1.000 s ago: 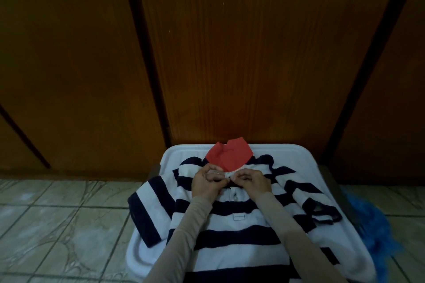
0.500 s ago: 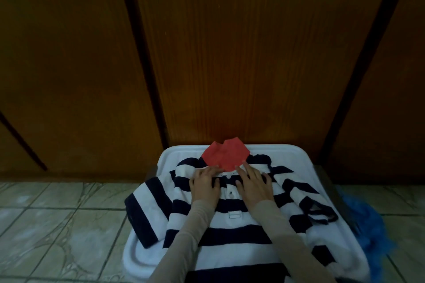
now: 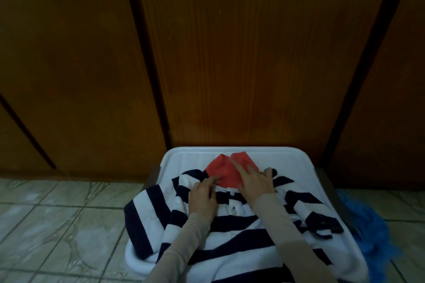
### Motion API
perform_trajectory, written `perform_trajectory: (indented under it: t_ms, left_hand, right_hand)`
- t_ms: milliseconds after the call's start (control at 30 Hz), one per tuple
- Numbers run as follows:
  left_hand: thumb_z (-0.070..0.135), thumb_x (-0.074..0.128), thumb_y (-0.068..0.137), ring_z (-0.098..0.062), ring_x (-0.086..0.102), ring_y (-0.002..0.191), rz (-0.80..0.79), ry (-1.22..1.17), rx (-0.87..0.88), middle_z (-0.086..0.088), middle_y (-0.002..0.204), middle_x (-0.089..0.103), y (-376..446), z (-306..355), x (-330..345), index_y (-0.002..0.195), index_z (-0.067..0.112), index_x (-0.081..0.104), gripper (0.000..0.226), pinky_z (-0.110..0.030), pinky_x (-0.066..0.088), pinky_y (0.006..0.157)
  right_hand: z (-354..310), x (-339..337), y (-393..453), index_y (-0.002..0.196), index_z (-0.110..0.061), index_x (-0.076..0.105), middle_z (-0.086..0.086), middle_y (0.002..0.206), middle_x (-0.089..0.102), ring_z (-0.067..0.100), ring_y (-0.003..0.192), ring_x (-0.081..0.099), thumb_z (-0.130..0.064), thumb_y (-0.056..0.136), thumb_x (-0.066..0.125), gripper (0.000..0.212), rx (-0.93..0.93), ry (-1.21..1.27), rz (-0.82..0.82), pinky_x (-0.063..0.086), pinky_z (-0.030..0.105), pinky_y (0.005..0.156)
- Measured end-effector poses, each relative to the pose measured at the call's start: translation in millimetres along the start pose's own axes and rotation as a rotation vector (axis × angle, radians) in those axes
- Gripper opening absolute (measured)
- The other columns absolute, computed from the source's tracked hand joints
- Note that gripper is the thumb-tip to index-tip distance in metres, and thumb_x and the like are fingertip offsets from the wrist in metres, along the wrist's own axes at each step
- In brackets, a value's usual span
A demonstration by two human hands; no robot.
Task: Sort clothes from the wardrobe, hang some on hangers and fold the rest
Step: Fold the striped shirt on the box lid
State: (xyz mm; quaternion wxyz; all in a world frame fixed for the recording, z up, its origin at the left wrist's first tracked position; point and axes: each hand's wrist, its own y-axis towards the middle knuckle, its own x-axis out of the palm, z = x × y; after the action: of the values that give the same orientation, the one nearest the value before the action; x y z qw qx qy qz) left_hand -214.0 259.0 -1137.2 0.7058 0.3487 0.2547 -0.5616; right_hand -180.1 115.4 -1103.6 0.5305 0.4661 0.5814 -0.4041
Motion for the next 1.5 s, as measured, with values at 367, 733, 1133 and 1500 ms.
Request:
perform_trajectory:
  t_ms: [367,733,1133,1500]
  left_hand:
    - [0.025,0.050,0.090,-0.032,0.045,0.124,-0.402,0.417,0.095,-0.006,0.150,0.029,41.4,12.7,-11.5,0.148,0.025,0.019,0.066,-0.039,0.039,0.104]
    - [0.020,0.071,0.081,-0.015,0.047,0.060,0.117,-0.699,-0.229,-0.006,0.059,0.053,24.1,-0.7,-10.8,0.061,0.005,0.057,0.029,-0.015,0.040,0.059]
    - [0.006,0.065,0.083,-0.015,0.054,0.078,0.124,-0.677,-0.234,-0.003,0.079,0.060,32.0,-10.9,-7.2,0.083,0.013,0.064,0.008,-0.012,0.044,0.068]
    - [0.018,0.053,0.095,-0.022,0.056,0.083,0.155,-0.922,-0.418,-0.003,0.082,0.061,39.0,-14.1,-6.8,0.080,0.019,0.059,0.016,-0.036,0.048,0.081]
  right_hand:
    - [8.0,5.1,4.8,0.125,-0.017,0.047,0.005,0.117,0.059,0.024,0.107,0.057,-0.028,0.087,0.057,0.040,0.064,0.310,0.005,0.038,0.037,0.098]
    - [11.6,-2.8,15.2,0.049,-0.012,0.037,-0.002,0.051,0.038,0.006,0.046,0.034,-0.026,0.086,0.065,0.048,0.367,0.598,0.041,0.031,0.022,0.048]
    - [0.2,-1.0,29.0,0.108,-0.003,0.052,0.016,0.109,0.063,0.029,0.103,0.058,-0.020,0.097,0.049,0.021,0.585,0.613,0.112,0.036,0.042,0.101]
    - [26.9,-22.9,34.5,0.125,0.000,0.055,0.017,0.130,0.055,0.031,0.117,0.051,-0.013,0.100,0.037,0.033,0.616,0.789,0.035,0.040,0.030,0.093]
